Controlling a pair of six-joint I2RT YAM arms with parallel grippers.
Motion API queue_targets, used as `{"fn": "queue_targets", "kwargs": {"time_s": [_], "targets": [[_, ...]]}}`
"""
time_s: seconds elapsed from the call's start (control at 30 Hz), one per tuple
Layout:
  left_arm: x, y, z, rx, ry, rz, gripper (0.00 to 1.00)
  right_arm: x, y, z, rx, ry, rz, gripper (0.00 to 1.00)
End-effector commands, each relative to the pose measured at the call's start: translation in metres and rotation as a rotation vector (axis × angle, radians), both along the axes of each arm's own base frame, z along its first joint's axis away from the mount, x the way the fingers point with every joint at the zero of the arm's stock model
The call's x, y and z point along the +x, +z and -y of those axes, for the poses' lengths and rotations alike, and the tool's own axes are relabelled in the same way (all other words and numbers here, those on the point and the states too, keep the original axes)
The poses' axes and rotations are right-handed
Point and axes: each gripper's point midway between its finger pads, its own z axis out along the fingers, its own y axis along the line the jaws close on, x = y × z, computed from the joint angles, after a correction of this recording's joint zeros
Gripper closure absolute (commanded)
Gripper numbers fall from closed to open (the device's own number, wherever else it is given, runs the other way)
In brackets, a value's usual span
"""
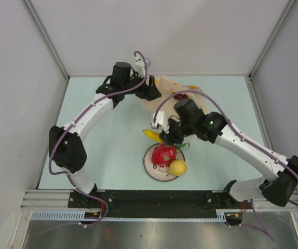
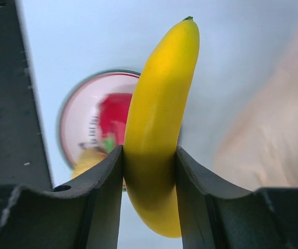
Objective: Take the fake fruits out of the plastic bag
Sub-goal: Take out the fake fruit from the plastic bag, then place the fake fruit on the plate.
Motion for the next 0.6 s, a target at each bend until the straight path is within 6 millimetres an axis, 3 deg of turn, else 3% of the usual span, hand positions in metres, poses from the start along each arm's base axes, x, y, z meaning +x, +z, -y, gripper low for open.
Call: {"fn": "queue_targets", "kwargs": {"time_s": [0.0, 0.03, 0.07, 0.2, 0.23, 0.27, 0.33, 0.4, 0.43, 0.57], "targets": [[-0.016, 0.064, -0.045, -0.086, 0.079, 0.069, 0.23, -0.06, -0.005, -0.019, -0.076, 0.092, -0.006, 0.76], [-0.028, 0.073, -0.054, -0.083, 0.079, 0.082, 0.22, -0.069, -0.007, -0.023, -0.078, 0.102, -0.026, 0.76], [-0.03, 0.071, -0.066, -0.064, 0.094, 0.08, 0.21, -0.082, -0.01, -0.03, -0.08, 0.123, -0.056, 0.77], [-0.073, 0.059, -0.105, -0.062, 0.161, 0.018, 0.2, -0.113, -0.033, -0.044, -0.139, 0.162, -0.171, 0.8], [-0.087, 0.027, -0.112, -0.05, 0.176, -0.035, 0.2, -0.118, -0.037, -0.047, -0.15, 0.153, -0.182, 0.8], [-0.107, 0.047, -0.123, -0.078, 0.195, 0.045, 0.2, -0.122, -0.04, -0.052, -0.155, 0.154, -0.187, 0.81], [-0.128, 0.026, -0.134, -0.06, 0.221, 0.05, 0.19, -0.136, -0.045, -0.067, -0.155, 0.16, -0.181, 0.81], [-0.151, 0.033, -0.143, -0.069, 0.223, 0.103, 0.19, -0.143, -0.046, -0.079, -0.14, 0.085, -0.178, 0.8], [-0.158, 0.026, -0.146, -0.069, 0.224, 0.094, 0.19, -0.142, -0.05, -0.082, -0.141, 0.049, -0.195, 0.82], [-0.166, 0.031, -0.174, -0.098, 0.32, 0.098, 0.2, -0.148, -0.065, -0.095, -0.141, -0.093, -0.279, 0.9]]}}
